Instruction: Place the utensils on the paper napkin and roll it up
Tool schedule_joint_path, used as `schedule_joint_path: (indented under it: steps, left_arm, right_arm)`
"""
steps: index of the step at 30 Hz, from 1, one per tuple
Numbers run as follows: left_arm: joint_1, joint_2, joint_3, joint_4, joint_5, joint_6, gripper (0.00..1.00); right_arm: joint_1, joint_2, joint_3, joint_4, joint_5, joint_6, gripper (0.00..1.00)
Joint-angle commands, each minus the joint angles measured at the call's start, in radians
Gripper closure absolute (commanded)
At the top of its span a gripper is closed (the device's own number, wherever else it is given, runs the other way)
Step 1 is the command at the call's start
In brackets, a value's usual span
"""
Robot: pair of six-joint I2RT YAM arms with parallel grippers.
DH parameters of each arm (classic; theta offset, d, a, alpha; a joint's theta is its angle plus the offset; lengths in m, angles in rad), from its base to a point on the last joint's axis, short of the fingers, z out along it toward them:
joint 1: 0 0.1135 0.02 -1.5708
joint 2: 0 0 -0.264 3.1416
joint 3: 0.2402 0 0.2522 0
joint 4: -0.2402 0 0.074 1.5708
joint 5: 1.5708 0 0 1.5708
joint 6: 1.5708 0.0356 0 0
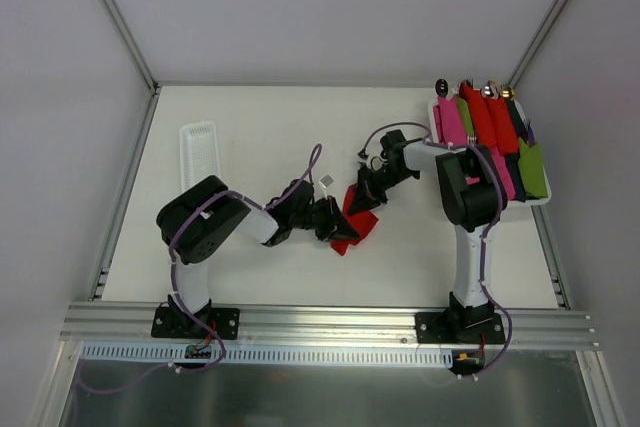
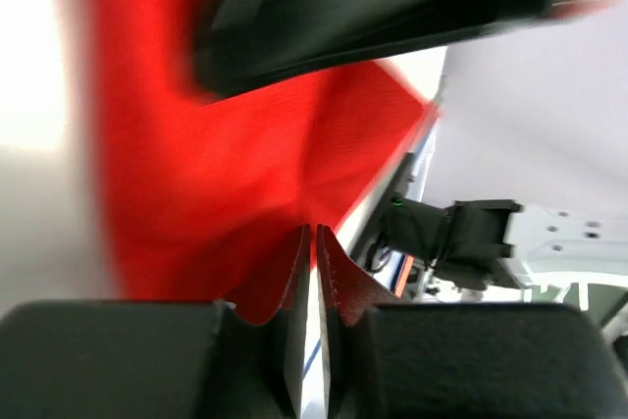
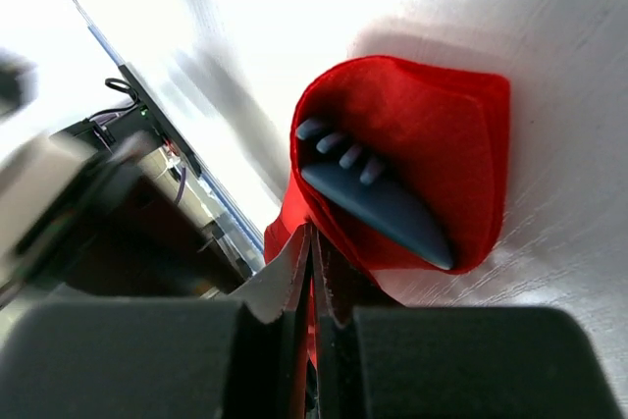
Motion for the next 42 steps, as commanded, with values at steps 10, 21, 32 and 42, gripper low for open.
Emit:
schedule_joint_path:
  steps: [10,21,32,42]
  left_arm:
    - [0.006,0.022,-0.132,-0.058,0.012,0.02,1.0]
    - [0.012,-0.273,-0.107,-0.191,0.014,0.164,0.76]
    - [0.038,-0.088,-0.002,-0.02,0.053,0.066,0.86]
    - [0.074,0.071,-0.131,0.186,0.053,-0.006,0.93]
  right_arm:
    - [0.007,0.044,0.02,-0.036,0.127,-0.052,0.96]
    - [0.016,0.041,0.023,-0.047,0.137,-0.078,0.96]
    - [0.017,0.049,0.029,-0.053,0.133,-0.084,0.97]
    - [0.019,0.057,0.043,-0.076,0.13,-0.108,0.97]
